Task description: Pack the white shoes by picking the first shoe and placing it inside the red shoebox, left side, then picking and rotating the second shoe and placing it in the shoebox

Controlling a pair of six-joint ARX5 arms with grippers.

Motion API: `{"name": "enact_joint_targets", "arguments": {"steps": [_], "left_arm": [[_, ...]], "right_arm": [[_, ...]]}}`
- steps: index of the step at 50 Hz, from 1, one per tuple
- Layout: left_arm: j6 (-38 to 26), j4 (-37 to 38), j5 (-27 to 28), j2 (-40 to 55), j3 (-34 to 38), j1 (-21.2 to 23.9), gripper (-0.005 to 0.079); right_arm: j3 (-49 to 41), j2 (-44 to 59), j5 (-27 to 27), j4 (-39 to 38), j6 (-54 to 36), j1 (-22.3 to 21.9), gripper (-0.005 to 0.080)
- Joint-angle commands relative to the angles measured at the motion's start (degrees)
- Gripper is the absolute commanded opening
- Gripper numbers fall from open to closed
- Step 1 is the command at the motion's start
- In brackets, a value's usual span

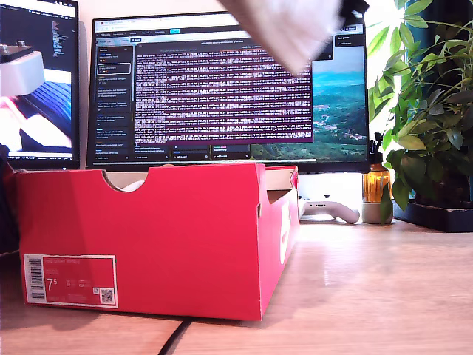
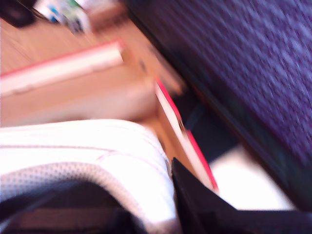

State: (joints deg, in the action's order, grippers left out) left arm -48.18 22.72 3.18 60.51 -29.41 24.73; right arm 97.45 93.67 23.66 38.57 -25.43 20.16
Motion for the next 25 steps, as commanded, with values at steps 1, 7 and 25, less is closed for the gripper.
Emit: {"name": "enact_joint_targets", "arguments": {"steps": [1, 7, 25], "left_arm": [[0.37, -0.07, 0.52, 0.24, -0.44, 0.17, -0.0019], [0.35, -0.07, 0.52, 0.24, -0.44, 0.17, -0.0019], [0.35, -0.07, 0.55, 0.24, -0.44, 0.17, -0.0019]], "right_arm": [[1.27, 0.31, -0.63, -2.6, 0.96, 1.07, -0.0011], [1.27, 1.46, -4.48, -4.76, 0.9, 2.93, -0.0011], [1.27, 8.22, -9.22, -5.42, -3.37, 5.88, -0.0011]]}}
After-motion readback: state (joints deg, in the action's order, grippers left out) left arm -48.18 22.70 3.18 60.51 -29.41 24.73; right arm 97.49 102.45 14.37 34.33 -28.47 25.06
